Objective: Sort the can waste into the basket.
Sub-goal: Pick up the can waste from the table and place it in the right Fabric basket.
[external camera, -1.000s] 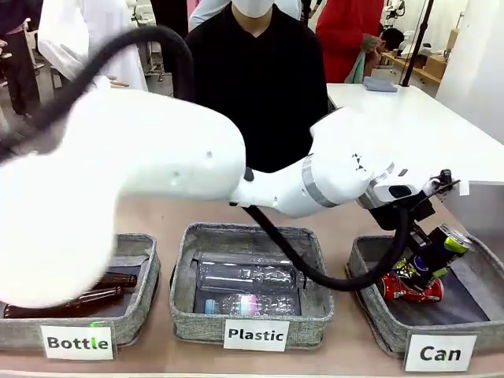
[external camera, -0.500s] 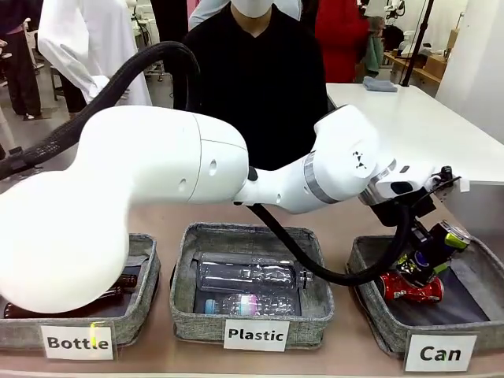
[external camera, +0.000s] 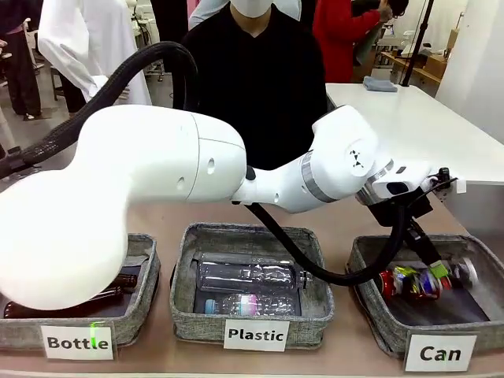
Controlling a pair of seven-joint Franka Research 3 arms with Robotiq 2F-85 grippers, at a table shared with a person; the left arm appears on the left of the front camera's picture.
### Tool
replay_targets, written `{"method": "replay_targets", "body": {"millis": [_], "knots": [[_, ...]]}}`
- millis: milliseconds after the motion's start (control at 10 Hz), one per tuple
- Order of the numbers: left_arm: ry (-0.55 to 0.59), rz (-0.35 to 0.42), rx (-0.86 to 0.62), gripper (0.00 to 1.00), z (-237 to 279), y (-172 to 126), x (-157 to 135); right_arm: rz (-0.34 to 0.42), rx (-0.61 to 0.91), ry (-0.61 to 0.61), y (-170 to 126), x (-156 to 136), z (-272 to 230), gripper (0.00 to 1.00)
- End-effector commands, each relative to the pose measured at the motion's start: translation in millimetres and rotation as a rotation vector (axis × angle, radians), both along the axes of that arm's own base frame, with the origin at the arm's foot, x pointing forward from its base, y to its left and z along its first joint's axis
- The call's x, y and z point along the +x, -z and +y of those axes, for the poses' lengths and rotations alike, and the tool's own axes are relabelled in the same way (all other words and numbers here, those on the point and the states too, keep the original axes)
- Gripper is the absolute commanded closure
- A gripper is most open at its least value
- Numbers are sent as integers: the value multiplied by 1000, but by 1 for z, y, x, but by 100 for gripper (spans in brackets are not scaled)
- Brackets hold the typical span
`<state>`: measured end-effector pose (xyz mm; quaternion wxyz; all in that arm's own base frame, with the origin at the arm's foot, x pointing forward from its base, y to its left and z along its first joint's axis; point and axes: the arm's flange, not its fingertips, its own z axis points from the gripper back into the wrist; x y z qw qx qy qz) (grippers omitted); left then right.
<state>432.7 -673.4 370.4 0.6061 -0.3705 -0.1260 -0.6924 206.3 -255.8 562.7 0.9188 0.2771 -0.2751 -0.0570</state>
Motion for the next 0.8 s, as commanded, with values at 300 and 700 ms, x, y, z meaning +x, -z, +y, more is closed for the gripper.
{"method": "replay_targets", "body": {"millis": [300,700], "knots": [[109,166,-162,12,63,-48,-18,19,13,-29,2,11,9,0],[-30,329,-131,12,205,-108,-48,2,134,-136,15,103,89,0]]}}
